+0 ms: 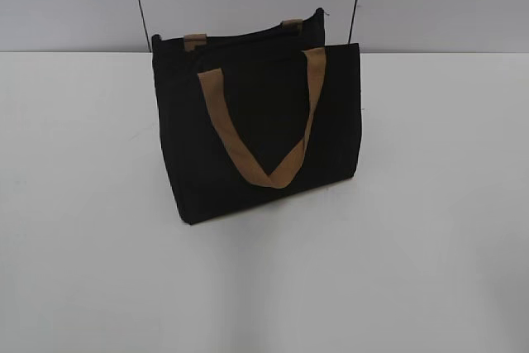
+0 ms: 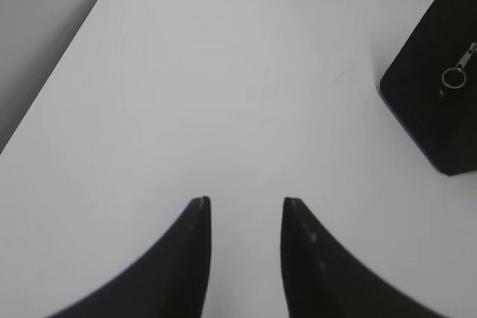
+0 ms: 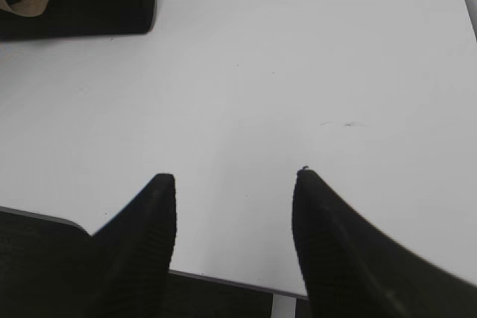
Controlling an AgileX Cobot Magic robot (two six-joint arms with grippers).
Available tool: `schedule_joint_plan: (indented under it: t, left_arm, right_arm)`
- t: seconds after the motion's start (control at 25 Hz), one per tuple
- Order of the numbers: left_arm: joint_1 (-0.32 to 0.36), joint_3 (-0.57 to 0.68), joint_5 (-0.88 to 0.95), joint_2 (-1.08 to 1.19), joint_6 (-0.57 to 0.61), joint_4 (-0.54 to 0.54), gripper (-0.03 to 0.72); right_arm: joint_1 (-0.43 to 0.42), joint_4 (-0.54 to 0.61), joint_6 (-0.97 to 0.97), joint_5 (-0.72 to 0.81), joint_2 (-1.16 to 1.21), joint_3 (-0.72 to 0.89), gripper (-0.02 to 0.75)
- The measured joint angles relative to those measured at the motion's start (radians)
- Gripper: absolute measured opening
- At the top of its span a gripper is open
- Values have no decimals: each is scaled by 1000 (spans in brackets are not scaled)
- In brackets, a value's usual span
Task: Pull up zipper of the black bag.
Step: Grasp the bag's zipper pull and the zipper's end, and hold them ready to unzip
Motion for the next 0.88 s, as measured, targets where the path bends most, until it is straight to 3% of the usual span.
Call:
schedule_joint_plan:
  t: [0.88]
  left_arm:
    - [0, 0, 0, 0, 0, 0, 242]
  right_arm:
    - [0, 1, 0, 0, 0, 0, 389]
